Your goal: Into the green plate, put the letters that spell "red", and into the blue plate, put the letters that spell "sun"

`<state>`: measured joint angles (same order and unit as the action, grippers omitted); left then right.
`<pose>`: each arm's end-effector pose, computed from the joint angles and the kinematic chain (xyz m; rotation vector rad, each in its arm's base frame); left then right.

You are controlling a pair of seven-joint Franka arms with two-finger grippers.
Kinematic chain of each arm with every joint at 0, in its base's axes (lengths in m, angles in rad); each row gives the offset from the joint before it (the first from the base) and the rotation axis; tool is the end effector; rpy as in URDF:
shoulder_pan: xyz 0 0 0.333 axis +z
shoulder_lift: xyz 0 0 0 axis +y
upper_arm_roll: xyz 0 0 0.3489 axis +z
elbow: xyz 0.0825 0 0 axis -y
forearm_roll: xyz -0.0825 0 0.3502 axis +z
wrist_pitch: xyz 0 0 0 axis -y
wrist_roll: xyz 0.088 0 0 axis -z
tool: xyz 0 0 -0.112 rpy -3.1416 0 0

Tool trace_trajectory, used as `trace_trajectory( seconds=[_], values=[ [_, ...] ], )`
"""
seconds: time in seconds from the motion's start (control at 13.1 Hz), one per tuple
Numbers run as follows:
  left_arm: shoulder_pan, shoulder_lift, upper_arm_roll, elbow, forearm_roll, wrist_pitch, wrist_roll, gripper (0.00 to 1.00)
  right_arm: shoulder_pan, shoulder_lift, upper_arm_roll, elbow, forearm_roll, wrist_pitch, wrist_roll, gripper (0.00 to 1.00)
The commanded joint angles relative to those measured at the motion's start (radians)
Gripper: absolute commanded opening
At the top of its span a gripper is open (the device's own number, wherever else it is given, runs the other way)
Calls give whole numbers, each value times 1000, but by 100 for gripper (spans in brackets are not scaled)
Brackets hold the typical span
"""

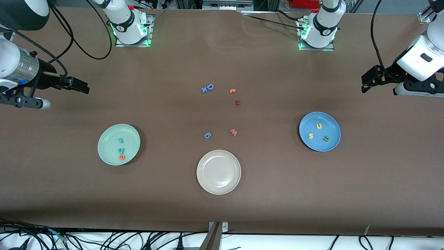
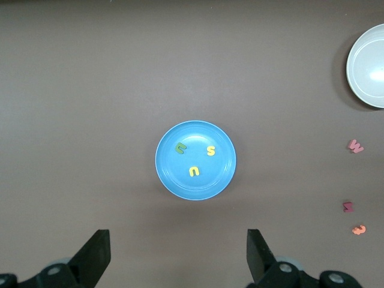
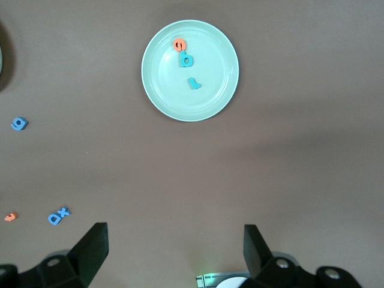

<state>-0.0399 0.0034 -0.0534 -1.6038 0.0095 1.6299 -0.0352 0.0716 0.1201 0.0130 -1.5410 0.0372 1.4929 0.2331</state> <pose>0.5250 -0.0480 0.6414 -3.1322 0.0917 -0.0364 0.5456 0.0502 0.5950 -3.1097 0.2316 0.2691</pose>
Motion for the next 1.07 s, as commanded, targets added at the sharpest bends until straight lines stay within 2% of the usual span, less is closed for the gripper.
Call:
trace_trajectory(
  seconds=[0.0,0.61,0.99],
  values=[
    [-11,-17,10,-13,-17,2,-8,100,10,-10,-4,12,-49,-13,-47,100],
    [-12,-2,10,-4,-19,-7,-15,100,11,-8,-5,12,-46,-13,-49,100],
    [-12,0,10,-2,-17,-68,-9,100,23,1,-4,18,-46,-11,-46,100]
  ],
)
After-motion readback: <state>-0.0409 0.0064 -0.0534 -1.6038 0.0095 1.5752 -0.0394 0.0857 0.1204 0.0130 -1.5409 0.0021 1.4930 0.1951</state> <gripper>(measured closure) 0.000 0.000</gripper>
